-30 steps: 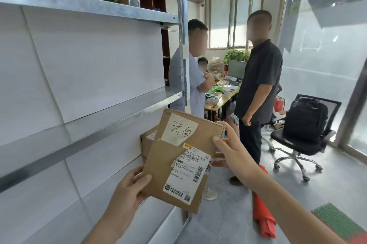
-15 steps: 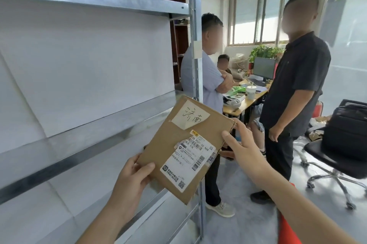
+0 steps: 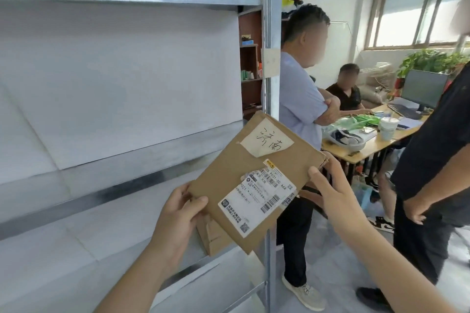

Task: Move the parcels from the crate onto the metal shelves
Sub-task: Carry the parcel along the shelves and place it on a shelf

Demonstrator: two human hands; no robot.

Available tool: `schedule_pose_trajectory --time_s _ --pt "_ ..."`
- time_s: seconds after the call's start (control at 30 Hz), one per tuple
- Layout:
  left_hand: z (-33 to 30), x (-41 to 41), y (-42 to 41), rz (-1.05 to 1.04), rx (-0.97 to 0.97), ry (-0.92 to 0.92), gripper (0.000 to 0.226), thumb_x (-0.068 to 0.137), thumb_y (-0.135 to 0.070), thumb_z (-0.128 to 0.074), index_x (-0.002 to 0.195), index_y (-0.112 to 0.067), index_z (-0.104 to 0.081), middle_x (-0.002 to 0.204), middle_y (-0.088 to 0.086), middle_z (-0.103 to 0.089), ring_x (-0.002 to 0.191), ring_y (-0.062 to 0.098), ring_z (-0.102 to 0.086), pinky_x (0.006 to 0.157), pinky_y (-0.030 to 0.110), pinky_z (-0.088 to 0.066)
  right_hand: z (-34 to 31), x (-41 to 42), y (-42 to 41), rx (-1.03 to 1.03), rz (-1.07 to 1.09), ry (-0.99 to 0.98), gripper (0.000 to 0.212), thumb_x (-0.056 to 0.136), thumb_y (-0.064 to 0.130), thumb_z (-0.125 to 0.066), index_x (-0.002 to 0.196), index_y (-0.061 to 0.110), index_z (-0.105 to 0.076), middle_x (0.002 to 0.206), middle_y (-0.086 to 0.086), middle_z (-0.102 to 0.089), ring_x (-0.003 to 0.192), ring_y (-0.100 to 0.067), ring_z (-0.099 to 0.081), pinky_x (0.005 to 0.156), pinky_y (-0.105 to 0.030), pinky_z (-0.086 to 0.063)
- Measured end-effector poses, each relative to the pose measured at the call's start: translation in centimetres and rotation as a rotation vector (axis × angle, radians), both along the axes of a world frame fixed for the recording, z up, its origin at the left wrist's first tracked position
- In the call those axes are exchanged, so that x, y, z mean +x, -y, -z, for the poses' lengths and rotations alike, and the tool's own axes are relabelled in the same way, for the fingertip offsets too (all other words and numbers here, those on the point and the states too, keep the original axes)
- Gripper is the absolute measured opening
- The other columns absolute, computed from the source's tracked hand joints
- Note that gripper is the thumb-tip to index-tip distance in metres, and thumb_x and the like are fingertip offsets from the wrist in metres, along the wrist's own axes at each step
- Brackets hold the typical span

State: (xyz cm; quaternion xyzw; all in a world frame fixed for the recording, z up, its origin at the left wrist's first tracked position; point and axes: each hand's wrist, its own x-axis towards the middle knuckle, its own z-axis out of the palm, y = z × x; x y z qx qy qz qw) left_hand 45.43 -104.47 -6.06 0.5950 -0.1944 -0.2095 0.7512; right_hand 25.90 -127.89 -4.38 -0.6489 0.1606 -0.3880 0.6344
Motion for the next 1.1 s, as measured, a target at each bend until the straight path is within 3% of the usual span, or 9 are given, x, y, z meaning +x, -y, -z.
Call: schedule_pose_trajectory --time_s 0.2,0.37,0.53,0.67,0.77,0.87,0.93,1.03,1.1 --pt "-4.4 1.2 1.9 -0.072 -0.071 0.125 0.032 0.100 0.002 -0.061 0.127 -0.014 -0.066 0.131 0.002 -0.077 0.105 0.013 -0.078 0.086 0.034 -0.061 -1.7 2.4 2.6 0.030 -0.013 0.089 0.039 0.083 0.060 -0.065 0.121 0.053 -0.061 0.125 0.010 -0.074 0.110 -0.020 -0.076 0.093 -0.042 -0.061" --pt "-8.9 4.2 2.6 -0.147 -0.090 0.255 0.037 0.090 -0.020 -0.069 0.127 -0.024 -0.066 0.135 -0.009 -0.074 0.126 0.019 -0.067 0.103 0.051 -0.050 -3.9 6.5 3.8 -0.004 -0.007 0.097 0.035 0.106 0.040 -0.053 0.139 0.028 -0.056 0.135 -0.011 -0.066 0.103 -0.035 -0.074 0.097 -0.045 -0.061" --pt "-12.0 8.4 2.8 -0.139 -0.074 0.258 0.026 0.098 -0.028 -0.060 0.118 -0.044 -0.066 0.117 -0.019 -0.076 0.122 0.018 -0.064 0.102 0.055 -0.047 -6.5 11.2 3.5 -0.087 -0.013 0.014 0.039 0.111 0.035 -0.046 0.149 0.033 -0.052 0.131 -0.018 -0.063 0.104 -0.040 -0.072 0.096 -0.040 -0.062" --pt "-13.3 11.8 3.7 -0.098 -0.003 0.274 0.027 0.106 -0.031 -0.050 0.114 -0.052 -0.066 0.091 -0.027 -0.080 0.107 0.016 -0.066 0.088 0.048 -0.054 -7.6 15.1 2.8 -0.144 0.092 -0.039 0.047 0.107 0.035 -0.054 0.152 0.027 -0.043 0.123 -0.006 -0.067 0.097 -0.025 -0.071 0.092 -0.048 -0.063" --pt "-13.5 14.0 4.3 -0.077 0.038 0.276 0.032 0.106 -0.034 -0.047 0.104 -0.056 -0.071 0.090 -0.026 -0.080 0.100 0.016 -0.064 0.076 0.041 -0.053 -7.8 17.3 2.4 -0.080 0.133 -0.051 0.059 0.103 0.037 -0.061 0.151 0.023 -0.029 0.132 -0.004 -0.063 0.110 -0.027 -0.069 0.098 -0.053 -0.059" --pt "-13.2 15.8 4.9 -0.084 0.075 0.250 0.034 0.105 -0.035 -0.046 0.101 -0.055 -0.073 0.087 -0.025 -0.080 0.096 0.016 -0.064 0.071 0.038 -0.052 -7.5 19.0 2.6 -0.101 0.126 -0.073 0.048 0.104 0.036 -0.061 0.137 0.021 -0.030 0.112 0.012 -0.059 0.111 -0.030 -0.070 0.095 -0.053 -0.059" --pt "-12.6 16.9 5.6 -0.095 0.086 0.228 0.030 0.106 -0.034 -0.046 0.104 -0.050 -0.072 0.084 -0.023 -0.080 0.092 0.017 -0.064 0.070 0.037 -0.052 -7.0 20.1 2.9 -0.147 0.125 -0.127 0.046 0.104 0.037 -0.060 0.137 0.022 -0.032 0.106 0.013 -0.057 0.103 -0.027 -0.069 0.089 -0.049 -0.060" --pt "-11.8 18.0 6.6 -0.112 0.087 0.173 0.022 0.107 -0.037 -0.048 0.113 -0.042 -0.069 0.097 -0.017 -0.080 0.089 0.019 -0.064 0.070 0.036 -0.050 -6.4 21.4 3.5 -0.229 0.126 -0.198 0.048 0.105 0.037 -0.058 0.144 0.019 -0.036 0.097 0.015 -0.057 0.076 -0.005 -0.064 0.060 -0.016 -0.055" --pt "-11.5 18.1 7.4 -0.133 0.094 0.119 0.022 0.106 -0.041 -0.050 0.116 -0.036 -0.069 0.110 -0.013 -0.074 0.089 0.021 -0.063 0.075 0.037 -0.049 -6.1 22.0 4.1 -0.257 0.103 -0.241 0.049 0.105 0.037 -0.057 0.146 0.017 -0.038 0.097 0.018 -0.055 0.076 0.004 -0.056 0.048 -0.005 -0.043"
